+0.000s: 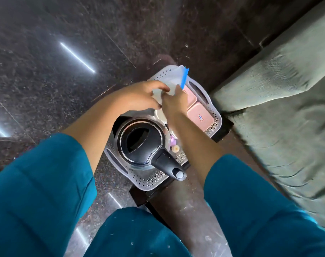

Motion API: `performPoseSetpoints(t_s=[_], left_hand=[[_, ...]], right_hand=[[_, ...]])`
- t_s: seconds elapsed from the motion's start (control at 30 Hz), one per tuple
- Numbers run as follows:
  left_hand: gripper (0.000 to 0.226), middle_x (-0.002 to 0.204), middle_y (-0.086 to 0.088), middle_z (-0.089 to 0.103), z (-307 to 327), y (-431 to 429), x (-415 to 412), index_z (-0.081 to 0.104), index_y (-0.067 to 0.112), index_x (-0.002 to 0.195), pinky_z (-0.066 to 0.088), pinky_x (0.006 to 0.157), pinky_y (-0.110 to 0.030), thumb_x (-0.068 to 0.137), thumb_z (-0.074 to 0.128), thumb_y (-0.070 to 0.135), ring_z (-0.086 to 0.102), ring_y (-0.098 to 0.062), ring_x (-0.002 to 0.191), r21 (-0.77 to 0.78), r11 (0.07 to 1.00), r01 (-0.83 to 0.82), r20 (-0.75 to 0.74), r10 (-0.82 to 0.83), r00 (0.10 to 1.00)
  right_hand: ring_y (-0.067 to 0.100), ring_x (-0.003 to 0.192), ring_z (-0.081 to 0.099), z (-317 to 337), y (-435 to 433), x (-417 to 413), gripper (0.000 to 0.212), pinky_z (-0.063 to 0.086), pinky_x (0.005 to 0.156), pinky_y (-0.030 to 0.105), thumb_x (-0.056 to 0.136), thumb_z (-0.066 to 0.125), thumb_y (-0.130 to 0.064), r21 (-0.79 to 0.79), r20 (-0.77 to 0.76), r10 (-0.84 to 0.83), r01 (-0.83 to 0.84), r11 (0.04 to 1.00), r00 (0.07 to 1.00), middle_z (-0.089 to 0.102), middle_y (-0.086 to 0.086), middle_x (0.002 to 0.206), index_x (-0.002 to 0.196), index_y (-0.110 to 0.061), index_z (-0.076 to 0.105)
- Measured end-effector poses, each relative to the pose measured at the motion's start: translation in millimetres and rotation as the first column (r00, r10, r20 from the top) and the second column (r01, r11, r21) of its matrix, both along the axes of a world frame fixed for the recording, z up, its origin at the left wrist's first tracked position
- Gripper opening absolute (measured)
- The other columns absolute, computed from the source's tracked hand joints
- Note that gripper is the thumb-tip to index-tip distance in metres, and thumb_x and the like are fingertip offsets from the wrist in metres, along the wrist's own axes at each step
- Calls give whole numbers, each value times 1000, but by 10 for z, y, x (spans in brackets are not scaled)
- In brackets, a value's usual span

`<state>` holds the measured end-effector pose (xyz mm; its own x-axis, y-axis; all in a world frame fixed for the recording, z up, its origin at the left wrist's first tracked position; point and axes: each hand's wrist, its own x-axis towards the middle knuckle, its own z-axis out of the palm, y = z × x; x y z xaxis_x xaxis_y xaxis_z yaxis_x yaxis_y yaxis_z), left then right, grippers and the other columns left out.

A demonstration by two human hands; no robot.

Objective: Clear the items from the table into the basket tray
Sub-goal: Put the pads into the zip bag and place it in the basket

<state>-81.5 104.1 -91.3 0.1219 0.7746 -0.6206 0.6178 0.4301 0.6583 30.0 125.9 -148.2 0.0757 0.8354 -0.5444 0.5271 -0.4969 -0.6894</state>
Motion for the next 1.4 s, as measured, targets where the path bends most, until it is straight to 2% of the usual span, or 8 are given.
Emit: performPoseSetpoints(t_s=[0.07, 0.2, 0.33, 0.4, 0.5, 0.6, 0.9, 1.4], left_hand=[[54, 121, 2, 58, -91, 12, 16, 51, 32, 125, 40, 98, -27, 78, 62, 8, 53, -16, 112, -49, 996, 76, -52, -79, 996], [49, 117, -8, 54, -246, 77, 11, 45, 19, 127, 39, 84, -32, 81, 61, 20, 50, -21, 100, -184, 978, 99, -179, -132, 975], [25, 100, -10, 51, -357, 97, 7, 51, 12, 96, 39, 65, -28, 77, 64, 22, 51, -19, 80, -224, 974, 38, -212, -87, 973], [61, 126, -10, 47, -405, 87, 1, 38, 15, 126, 43, 88, -32, 74, 68, 24, 52, -23, 107, -254, 967, 19, -183, -67, 981], [71, 145, -12, 37, -423, 87, 14, 25, 22, 141, 35, 101, -34, 81, 63, 22, 43, -27, 125, -257, 960, 113, -209, -169, 963], [63, 145, -14, 39, -393, 120, 54, 29, 19, 142, 36, 100, -34, 85, 54, 14, 45, -30, 126, -194, 966, 171, -341, -229, 912], [56, 125, -12, 57, 56, 126, 764, 41, 20, 133, 44, 87, -35, 82, 63, 28, 55, -30, 104, -71, 886, 459, -389, -448, 805], [55, 126, -16, 56, 0, -1575, 3769, 41, 11, 125, 43, 83, -33, 78, 66, 25, 55, -32, 112, 13, 494, 869, -257, -838, 481]], right_hand=[[36, 110, 54, -20, -53, -76, 58, 48, 92, 41, 86, 48, -14, -180, -69, 29, -41, 983, 997, 48, 16, 134, 141, -11, 31], [27, 102, 55, 51, 40, 7, 44, 46, 56, 18, 89, 48, -13, -277, -275, 61, -139, 951, 959, 51, 17, 132, 132, -7, 43], [30, 113, 56, 114, 116, 90, 28, 45, 74, 23, 94, 43, -12, -201, 69, 457, -436, 877, 887, 60, 13, 122, 118, -5, 56], [29, 114, 54, 71, 87, 126, 28, 44, 87, 30, 94, 46, -13, -183, 231, 603, -575, 798, 763, 60, 10, 120, 118, -7, 58], [25, 114, 54, 8, 48, 193, 43, 42, 96, 31, 86, 53, -6, -107, 53, 535, -528, 843, 843, 59, 10, 123, 129, -8, 51], [14, 76, 49, -18, -17, 286, 60, 41, 73, 23, 82, 49, 2, -66, -131, 483, -493, 867, 866, 51, -3, 84, 138, -18, 41], [21, 75, 56, 166, -281, 861, 43, 41, 58, 22, 85, 50, -7, 40, 49, 226, -228, 973, 973, 59, 6, 98, 127, -18, 45], [29, 104, 61, 534, -2580, 3571, 41, 49, 86, 36, 80, 56, -18, 59, 81, -368, 364, 930, 926, 67, 10, 112, 121, -18, 52]])
